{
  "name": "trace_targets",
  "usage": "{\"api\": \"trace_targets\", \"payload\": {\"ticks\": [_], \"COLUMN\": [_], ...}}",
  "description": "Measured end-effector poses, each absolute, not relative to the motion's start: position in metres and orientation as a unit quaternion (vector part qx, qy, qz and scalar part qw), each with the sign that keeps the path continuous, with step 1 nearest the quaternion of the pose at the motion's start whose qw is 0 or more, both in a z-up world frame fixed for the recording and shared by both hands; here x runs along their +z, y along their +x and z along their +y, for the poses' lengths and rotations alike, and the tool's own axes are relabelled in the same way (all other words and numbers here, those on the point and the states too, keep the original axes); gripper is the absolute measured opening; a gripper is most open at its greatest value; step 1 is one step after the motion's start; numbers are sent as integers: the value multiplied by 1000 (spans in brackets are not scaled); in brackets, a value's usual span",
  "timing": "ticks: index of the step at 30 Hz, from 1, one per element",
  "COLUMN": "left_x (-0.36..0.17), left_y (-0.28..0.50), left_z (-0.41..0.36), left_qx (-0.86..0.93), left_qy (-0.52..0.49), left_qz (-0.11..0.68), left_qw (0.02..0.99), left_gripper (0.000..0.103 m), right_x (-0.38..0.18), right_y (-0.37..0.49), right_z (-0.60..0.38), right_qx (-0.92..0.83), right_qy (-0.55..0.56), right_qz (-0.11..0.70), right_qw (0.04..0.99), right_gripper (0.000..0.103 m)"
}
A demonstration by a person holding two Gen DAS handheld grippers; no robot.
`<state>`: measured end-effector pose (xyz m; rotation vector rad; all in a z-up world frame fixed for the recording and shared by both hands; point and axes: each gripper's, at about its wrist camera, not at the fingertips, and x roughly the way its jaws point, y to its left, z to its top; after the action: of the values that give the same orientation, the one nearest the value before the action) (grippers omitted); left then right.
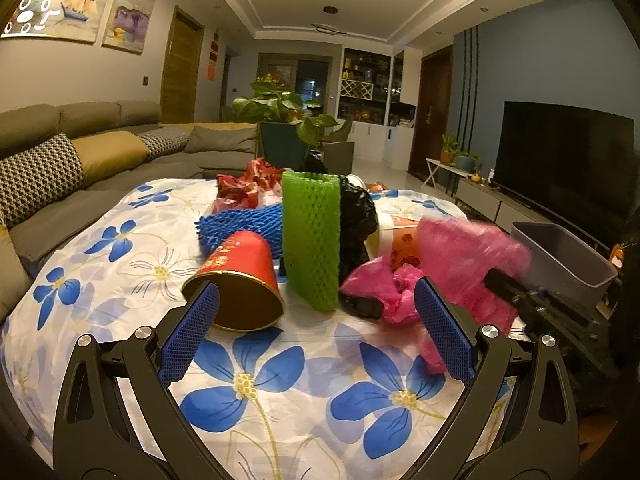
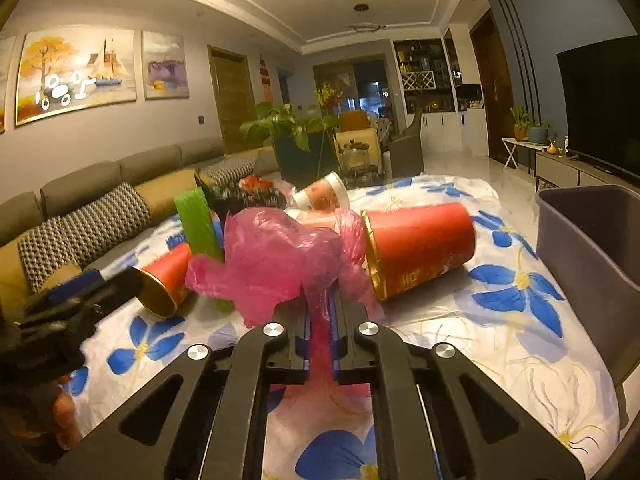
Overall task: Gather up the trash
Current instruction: 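Grasp the pink plastic bag with the right tool while the left tool approaches the small pink bag, then grasp the small pink bag with the left tool while the right tool lifts its bag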
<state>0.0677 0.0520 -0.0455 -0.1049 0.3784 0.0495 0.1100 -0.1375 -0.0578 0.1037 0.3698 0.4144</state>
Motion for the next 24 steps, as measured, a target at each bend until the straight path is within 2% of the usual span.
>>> {"api": "trace_targets", "payload": {"ticks": [7,13,15,19,24], "left_x": [-47,-53,-56,-62,-67], "left_y": [71,87,98,114,123], "left_z": [37,24,23,23,19], "left_qx": [0,-23,-39,-56,-73], "left_qy": [-44,-41,-44,-62,-65], "left_qz": [176,176,187,209,220], "left_qw": [983,983,981,974,971], "left_gripper": [95,83,70,55,25], "right_x": [-35,-30,-30,-30,-34], "right_y": [75,60,58,59,60], "right_z": [-165,-188,-193,-200,-204], "right_qx": [177,139,132,123,117], "right_qy": [55,65,66,66,68], "right_qz": [123,101,98,100,102], "right_qw": [975,983,984,985,986], "right_gripper": [7,7,7,7,7]}}
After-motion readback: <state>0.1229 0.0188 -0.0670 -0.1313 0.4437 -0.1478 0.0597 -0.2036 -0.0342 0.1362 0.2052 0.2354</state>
